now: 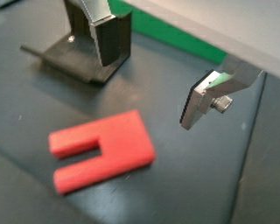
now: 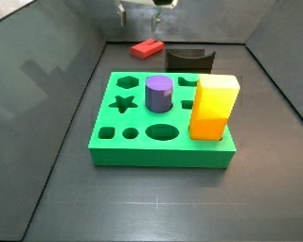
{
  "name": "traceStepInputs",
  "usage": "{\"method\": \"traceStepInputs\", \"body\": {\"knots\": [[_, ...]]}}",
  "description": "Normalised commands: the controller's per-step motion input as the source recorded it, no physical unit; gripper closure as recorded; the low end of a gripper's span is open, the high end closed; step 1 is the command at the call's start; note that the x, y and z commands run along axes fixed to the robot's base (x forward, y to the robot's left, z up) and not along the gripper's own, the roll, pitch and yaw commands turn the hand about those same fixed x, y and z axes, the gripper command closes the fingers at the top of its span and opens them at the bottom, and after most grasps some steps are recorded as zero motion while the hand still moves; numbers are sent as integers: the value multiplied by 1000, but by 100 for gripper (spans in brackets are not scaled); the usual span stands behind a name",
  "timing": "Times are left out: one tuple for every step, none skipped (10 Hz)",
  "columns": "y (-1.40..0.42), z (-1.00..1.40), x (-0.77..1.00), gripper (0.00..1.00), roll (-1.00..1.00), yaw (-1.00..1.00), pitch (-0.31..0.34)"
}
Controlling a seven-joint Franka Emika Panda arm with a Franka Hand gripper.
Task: Pick up the square-circle object. Move up. Place the square-circle object on the fixture. Regrasp the square-circle object. Rotate the square-circle object. Move to above the board. Insert the square-circle object.
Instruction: Pick up the square-circle object.
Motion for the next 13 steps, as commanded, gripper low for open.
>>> {"method": "traceStepInputs", "body": {"knots": [[426,-489,214,0,-316,-320,63],[311,-366,203,0,-360,-389,0],[271,-320,206,0,-389,-406,0],[263,-311,189,0,-390,-409,0],[311,-354,166,0,-374,-363,7],[317,-403,129,0,-363,-280,0],[226,-483,66,0,-330,-191,0],[126,-526,54,0,-306,-111,-29],[46,-526,106,0,-296,-123,-30],[26,-523,143,0,-296,-114,-9],[6,-543,149,0,-284,-103,-1],[0,-389,69,0,-246,-83,-39],[20,-180,6,0,-180,-51,-67]]}}
